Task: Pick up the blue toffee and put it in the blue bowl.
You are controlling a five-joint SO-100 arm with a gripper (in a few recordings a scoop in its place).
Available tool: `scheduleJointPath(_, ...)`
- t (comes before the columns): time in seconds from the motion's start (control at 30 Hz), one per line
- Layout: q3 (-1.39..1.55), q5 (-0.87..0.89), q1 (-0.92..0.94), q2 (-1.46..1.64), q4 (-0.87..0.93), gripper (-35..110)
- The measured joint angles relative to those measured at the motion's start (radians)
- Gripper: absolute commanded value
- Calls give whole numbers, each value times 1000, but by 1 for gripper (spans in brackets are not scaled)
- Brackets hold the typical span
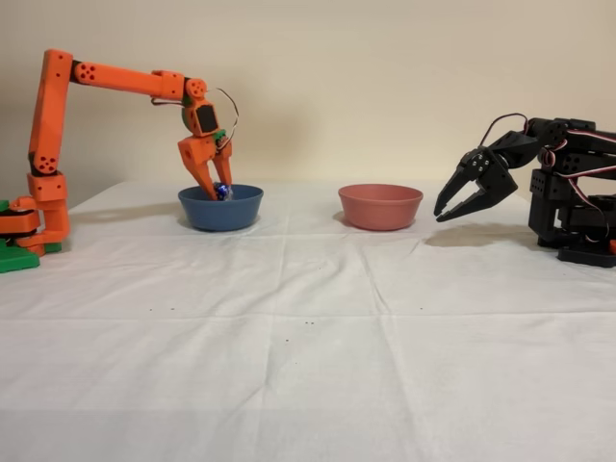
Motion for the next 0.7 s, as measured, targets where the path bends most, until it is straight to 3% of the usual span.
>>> scheduleJointPath(0.27,-44,-51,0,-15,43,42)
scheduleJointPath(0.57,-52,-103,6,-17,81,42)
scheduleJointPath(0.7,-52,-106,12,-11,94,35)
